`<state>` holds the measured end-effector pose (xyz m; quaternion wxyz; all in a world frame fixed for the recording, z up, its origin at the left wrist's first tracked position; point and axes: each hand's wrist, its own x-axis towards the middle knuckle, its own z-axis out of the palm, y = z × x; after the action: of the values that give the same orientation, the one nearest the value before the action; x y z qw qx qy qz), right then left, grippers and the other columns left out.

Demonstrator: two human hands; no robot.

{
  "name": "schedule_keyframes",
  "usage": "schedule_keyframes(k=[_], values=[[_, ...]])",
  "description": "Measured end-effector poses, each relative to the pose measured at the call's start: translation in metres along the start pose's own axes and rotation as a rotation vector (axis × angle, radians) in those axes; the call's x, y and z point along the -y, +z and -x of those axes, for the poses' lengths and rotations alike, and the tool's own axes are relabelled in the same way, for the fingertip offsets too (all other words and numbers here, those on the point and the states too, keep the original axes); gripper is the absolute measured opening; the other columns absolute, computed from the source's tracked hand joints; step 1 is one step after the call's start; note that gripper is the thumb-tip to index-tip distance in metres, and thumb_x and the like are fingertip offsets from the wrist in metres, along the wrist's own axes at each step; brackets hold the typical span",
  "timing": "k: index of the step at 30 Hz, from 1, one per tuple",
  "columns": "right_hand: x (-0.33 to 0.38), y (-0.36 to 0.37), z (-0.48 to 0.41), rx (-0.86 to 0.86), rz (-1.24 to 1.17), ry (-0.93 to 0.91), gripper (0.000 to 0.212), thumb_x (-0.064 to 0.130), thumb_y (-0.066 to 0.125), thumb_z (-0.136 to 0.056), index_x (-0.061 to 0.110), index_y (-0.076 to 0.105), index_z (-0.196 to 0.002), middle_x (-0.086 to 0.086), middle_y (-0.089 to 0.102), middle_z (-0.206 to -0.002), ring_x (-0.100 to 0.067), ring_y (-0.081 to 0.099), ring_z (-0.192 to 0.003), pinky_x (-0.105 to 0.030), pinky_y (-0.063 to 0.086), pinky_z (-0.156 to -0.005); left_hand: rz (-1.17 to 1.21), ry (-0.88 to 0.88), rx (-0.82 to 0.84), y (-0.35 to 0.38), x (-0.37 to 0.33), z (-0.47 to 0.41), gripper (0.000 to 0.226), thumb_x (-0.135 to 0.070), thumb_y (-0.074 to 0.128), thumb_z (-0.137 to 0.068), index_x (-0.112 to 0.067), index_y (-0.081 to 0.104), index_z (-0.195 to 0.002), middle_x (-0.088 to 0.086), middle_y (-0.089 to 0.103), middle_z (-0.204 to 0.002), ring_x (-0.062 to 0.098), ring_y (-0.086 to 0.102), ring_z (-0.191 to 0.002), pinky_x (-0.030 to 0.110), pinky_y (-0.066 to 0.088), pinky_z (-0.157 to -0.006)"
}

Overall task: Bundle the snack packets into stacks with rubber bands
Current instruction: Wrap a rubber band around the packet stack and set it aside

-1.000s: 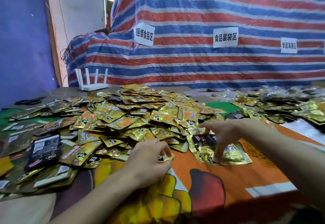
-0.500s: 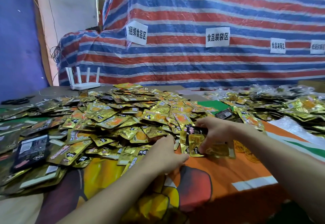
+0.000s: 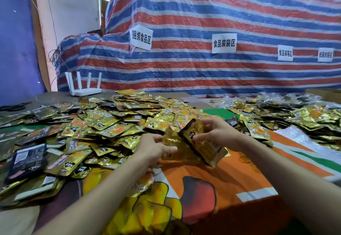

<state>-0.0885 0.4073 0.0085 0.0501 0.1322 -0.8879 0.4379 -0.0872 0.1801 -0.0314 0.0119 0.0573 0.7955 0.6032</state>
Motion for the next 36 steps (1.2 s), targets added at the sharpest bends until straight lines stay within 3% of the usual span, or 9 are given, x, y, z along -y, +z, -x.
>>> schedule_keyframes(k=[3, 6, 12, 17, 20, 23, 26, 30, 36], values=[[0.007, 0.008, -0.002, -0.074, -0.094, -0.033, 0.03, 0.007, 0.077, -0.086, 0.006, 0.067, -0.114, -0.018, 0.074, -0.105, -0.037, 0.07, -0.101, -0.057, 0.056, -0.091, 0.098, 0.061, -0.057, -0.029, -0.007, 0.001, 0.027, -0.017, 0.084, -0.076, -0.014, 0.074, -0.101, 0.007, 0.076, -0.1, 0.018, 0.071, -0.089, 0.024, 0.05, -0.069], [0.02, 0.022, -0.008, -0.166, -0.17, -0.074, 0.024, 0.007, 0.077, -0.085, 0.004, 0.066, -0.106, -0.02, 0.074, -0.099, -0.036, 0.072, -0.094, -0.058, 0.057, -0.088, 0.292, 0.115, -0.085, -0.062, -0.016, 0.004, 0.01, -0.011, 0.074, -0.084, -0.011, 0.072, -0.094, 0.003, 0.077, -0.086, 0.026, 0.07, -0.093, 0.037, 0.056, -0.076], [0.048, 0.067, -0.025, -0.255, -0.348, -0.113, 0.017, 0.015, 0.075, -0.089, 0.016, 0.066, -0.103, -0.007, 0.076, -0.095, -0.025, 0.074, -0.091, -0.048, 0.06, -0.083, 0.635, 0.163, -0.077, -0.134, -0.014, 0.01, 0.013, -0.009, 0.057, -0.095, -0.011, 0.062, -0.107, 0.007, 0.076, -0.089, 0.025, 0.067, -0.095, 0.04, 0.054, -0.08], [0.075, 0.126, -0.039, -0.296, -0.686, -0.001, 0.014, 0.008, 0.073, -0.089, 0.015, 0.065, -0.097, -0.012, 0.076, -0.097, -0.028, 0.074, -0.091, -0.046, 0.06, -0.081, 0.621, 0.179, -0.053, -0.155, 0.006, 0.021, 0.052, -0.002, 0.066, -0.075, -0.001, 0.058, -0.126, 0.014, 0.074, -0.104, 0.025, 0.071, -0.09, 0.036, 0.055, -0.073], [0.093, 0.16, -0.044, -0.271, -0.813, 0.065, 0.01, 0.005, 0.067, -0.09, 0.013, 0.066, -0.096, -0.017, 0.074, -0.103, -0.034, 0.072, -0.095, -0.04, 0.059, -0.071, 0.656, 0.228, -0.06, -0.151, 0.018, 0.025, 0.046, -0.007, 0.068, -0.072, -0.01, 0.063, -0.118, 0.01, 0.076, -0.096, 0.019, 0.073, -0.081, 0.032, 0.057, -0.061], [0.106, 0.193, -0.046, -0.261, -0.842, 0.044, 0.015, 0.007, 0.058, -0.092, 0.018, 0.065, -0.098, -0.006, 0.072, -0.096, -0.02, 0.069, -0.081, -0.025, 0.052, -0.052, 0.671, 0.265, -0.106, -0.136, 0.03, 0.026, 0.034, -0.013, 0.068, -0.072, -0.023, 0.063, -0.105, 0.006, 0.077, -0.09, 0.016, 0.075, -0.078, 0.031, 0.058, -0.056], [0.107, 0.221, -0.044, -0.304, -0.819, 0.022, 0.02, 0.013, 0.051, -0.097, 0.023, 0.067, -0.091, 0.003, 0.071, -0.088, -0.019, 0.067, -0.085, -0.03, 0.052, -0.063, 0.645, 0.327, -0.172, -0.13, 0.041, 0.026, 0.033, -0.016, 0.07, -0.074, -0.026, 0.063, -0.105, 0.008, 0.076, -0.1, 0.022, 0.074, -0.088, 0.032, 0.059, -0.061], [0.108, 0.239, -0.04, -0.317, -0.844, -0.019, 0.044, 0.048, 0.039, -0.096, 0.017, 0.067, -0.113, -0.012, 0.066, -0.121, -0.033, 0.06, -0.117, -0.054, 0.047, -0.104, 0.527, 0.356, -0.17, -0.126, 0.053, 0.027, 0.054, 0.002, 0.072, -0.08, -0.019, 0.051, -0.126, 0.009, 0.074, -0.107, 0.024, 0.072, -0.097, 0.026, 0.058, -0.07], [0.112, 0.24, -0.03, -0.204, -0.811, -0.127, 0.06, 0.06, 0.036, -0.092, 0.016, 0.069, -0.114, -0.016, 0.068, -0.118, -0.03, 0.066, -0.11, -0.054, 0.053, -0.097, 0.379, 0.435, -0.199, -0.123, 0.054, 0.035, 0.05, -0.012, 0.061, -0.071, -0.01, 0.052, -0.12, 0.001, 0.074, -0.089, 0.013, 0.072, -0.083, 0.021, 0.056, -0.066]])
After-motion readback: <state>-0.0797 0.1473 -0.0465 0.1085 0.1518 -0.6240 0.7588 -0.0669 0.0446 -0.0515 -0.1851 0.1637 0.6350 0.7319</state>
